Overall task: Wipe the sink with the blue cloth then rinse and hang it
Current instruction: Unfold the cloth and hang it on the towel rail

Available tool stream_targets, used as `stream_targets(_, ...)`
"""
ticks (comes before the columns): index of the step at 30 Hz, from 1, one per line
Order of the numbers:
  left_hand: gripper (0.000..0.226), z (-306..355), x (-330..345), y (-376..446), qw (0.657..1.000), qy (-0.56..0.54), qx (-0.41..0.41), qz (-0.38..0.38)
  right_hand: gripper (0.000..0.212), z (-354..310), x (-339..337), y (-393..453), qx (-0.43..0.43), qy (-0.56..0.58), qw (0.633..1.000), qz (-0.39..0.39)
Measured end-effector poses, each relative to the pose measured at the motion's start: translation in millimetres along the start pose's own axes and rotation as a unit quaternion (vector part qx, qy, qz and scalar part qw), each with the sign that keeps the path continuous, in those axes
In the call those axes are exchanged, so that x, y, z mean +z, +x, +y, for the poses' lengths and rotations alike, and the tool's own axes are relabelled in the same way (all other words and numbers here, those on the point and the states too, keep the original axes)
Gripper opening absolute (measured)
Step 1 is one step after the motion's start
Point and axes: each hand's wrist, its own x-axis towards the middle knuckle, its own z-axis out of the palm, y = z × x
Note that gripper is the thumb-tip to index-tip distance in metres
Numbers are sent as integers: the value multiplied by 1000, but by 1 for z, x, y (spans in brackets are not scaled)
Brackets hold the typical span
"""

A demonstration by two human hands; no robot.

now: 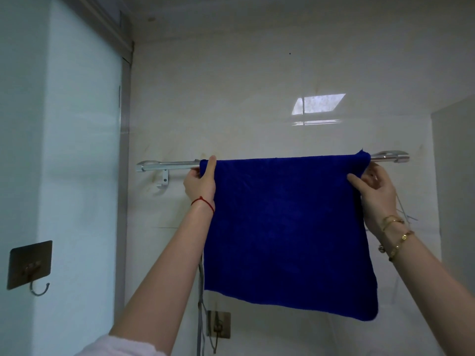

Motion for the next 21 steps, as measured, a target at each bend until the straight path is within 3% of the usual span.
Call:
stream_targets(5,54,-3,-4,0,999,26,22,-24,42,-5,7,0,3,41,998,-43)
stream_targets(9,53,-2,-8,-1,998,40,7,-45,50,-4,6,1,28,97,993,-57)
stream_targets(21,49,-2,-12,0,993,88,46,-67,39,-17,3,9,82,152,981,-86)
